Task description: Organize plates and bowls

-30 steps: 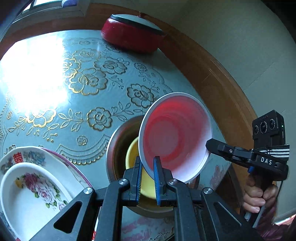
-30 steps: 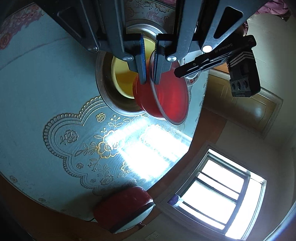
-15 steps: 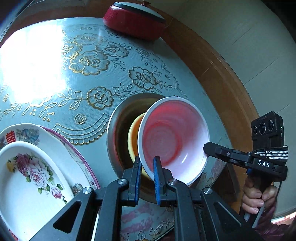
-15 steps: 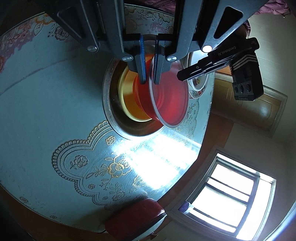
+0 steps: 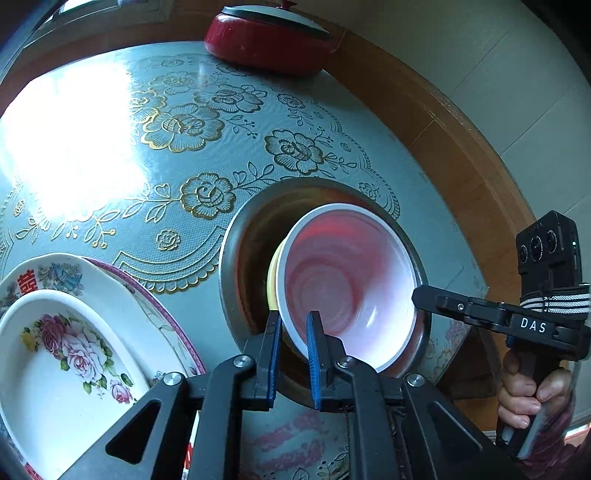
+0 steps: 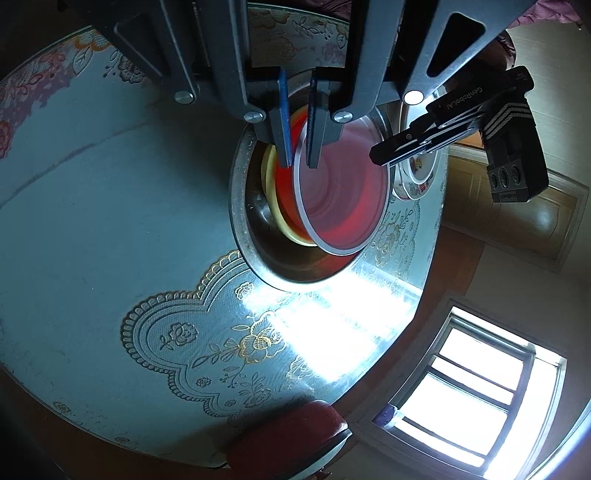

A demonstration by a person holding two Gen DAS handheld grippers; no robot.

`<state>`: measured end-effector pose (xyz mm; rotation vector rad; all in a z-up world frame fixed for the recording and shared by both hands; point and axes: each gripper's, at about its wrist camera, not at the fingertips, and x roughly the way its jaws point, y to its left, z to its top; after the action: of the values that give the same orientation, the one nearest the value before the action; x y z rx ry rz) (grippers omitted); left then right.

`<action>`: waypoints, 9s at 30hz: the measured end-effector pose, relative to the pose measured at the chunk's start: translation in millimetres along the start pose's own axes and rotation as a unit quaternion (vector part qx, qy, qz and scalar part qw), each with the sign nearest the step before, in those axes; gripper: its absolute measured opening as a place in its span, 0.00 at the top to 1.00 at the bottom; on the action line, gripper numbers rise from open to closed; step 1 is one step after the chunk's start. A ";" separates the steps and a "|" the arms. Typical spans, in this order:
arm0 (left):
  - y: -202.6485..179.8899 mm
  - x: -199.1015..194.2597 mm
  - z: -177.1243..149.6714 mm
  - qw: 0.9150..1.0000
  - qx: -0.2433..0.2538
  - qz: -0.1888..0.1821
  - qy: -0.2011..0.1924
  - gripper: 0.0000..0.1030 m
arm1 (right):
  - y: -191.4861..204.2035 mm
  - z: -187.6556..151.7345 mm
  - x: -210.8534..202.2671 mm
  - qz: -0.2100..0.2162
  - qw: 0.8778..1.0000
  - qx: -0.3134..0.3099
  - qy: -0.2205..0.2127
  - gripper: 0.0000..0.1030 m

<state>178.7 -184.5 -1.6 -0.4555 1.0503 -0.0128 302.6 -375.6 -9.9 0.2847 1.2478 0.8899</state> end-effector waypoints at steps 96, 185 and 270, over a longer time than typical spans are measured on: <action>-6.4 28.2 23.5 0.985 0.121 0.120 -0.039 0.80 | -8.6 12.6 2.1 -0.156 0.982 -0.046 -0.092 0.90; -10.1 -7.3 -10.2 0.993 0.096 0.040 -0.060 0.85 | -19.3 -65.7 -19.7 -0.084 0.984 0.107 -0.115 0.91; 195.2 -112.9 -24.6 0.995 0.097 -0.003 -0.010 0.87 | 189.9 -140.2 91.7 -0.126 0.981 0.081 -0.123 0.88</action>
<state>61.1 9.1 10.3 -0.2825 1.0164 -0.1139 99.1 -225.2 -0.3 0.3460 1.0983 0.5202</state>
